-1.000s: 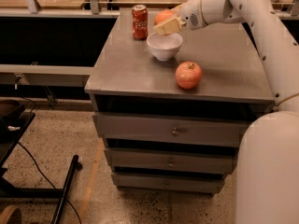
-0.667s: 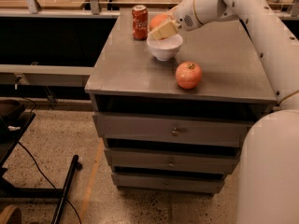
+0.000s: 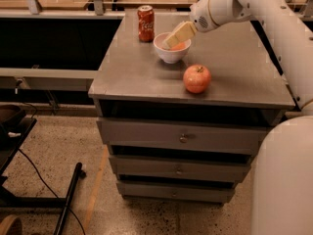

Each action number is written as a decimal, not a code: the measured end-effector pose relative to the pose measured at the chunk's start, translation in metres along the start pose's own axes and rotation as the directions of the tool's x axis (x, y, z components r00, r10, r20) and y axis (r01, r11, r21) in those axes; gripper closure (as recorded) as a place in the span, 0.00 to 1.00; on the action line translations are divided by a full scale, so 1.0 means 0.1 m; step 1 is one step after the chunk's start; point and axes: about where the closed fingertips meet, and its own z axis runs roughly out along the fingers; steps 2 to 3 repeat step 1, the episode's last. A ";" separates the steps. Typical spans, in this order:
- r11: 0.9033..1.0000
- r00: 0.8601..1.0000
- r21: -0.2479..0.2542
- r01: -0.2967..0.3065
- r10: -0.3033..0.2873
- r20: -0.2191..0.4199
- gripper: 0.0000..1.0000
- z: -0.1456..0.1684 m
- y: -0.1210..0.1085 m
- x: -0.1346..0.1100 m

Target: Place orange into white bowl

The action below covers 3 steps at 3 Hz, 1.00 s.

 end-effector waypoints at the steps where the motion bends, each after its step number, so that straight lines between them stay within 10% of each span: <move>1: 1.000 1.000 0.003 -0.004 0.004 -0.002 0.00 0.00 -0.01 0.01; 3: 1.000 1.000 0.003 -0.004 0.004 -0.002 0.00 0.00 -0.01 0.01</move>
Offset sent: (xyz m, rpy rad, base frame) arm 0.0000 0.0000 0.0000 0.0000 0.0000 0.0000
